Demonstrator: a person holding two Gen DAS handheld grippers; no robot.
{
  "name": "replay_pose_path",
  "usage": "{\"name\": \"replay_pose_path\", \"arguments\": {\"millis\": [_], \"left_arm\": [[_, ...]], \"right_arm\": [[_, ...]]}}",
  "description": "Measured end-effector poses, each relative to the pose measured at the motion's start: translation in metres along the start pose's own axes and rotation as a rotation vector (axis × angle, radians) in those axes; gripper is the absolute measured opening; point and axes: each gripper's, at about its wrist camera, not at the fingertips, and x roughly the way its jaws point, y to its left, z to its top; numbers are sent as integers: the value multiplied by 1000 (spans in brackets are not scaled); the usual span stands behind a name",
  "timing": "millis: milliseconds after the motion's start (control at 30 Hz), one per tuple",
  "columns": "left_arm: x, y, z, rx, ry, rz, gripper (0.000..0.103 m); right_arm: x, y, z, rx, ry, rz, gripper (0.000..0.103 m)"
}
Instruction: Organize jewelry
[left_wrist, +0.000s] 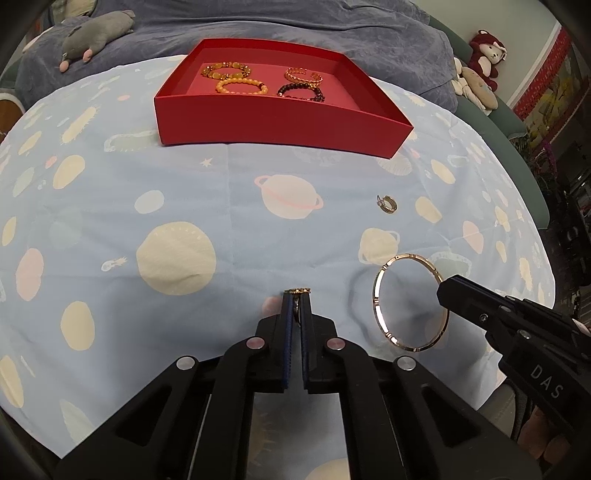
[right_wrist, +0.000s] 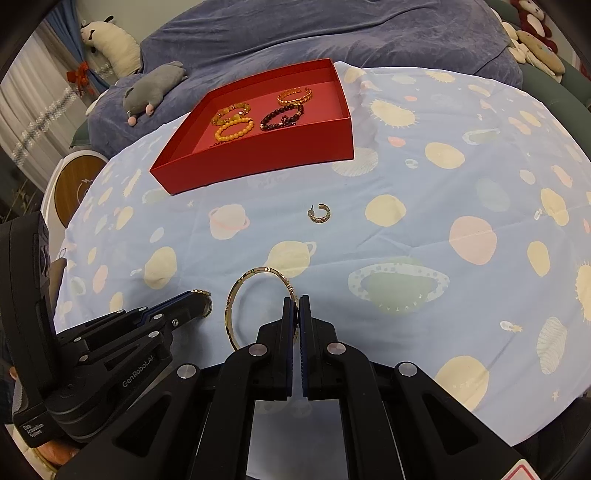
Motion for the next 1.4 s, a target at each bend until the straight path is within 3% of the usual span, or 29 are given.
{"name": "replay_pose_path", "arguments": {"millis": [300,467,800,1100,1400], "left_arm": [[-16,0,8,-12,-31,-20,3],[-33,-1,28,-8,-61,-27,3],[-54,7,134,17,-173,-23,3],[-5,16,204,40,-157,54,3],[53,31,222,44,-83,103,3]], "right_arm": [[-7,2,5,-1,-16,11,3],[-16,5,27,-10,-45,35,3],[-15,13,124,-38,-140,64,3],[39,12,197,-25,-138,46,3],[97,6,222,-27,-78,27,3]]}}
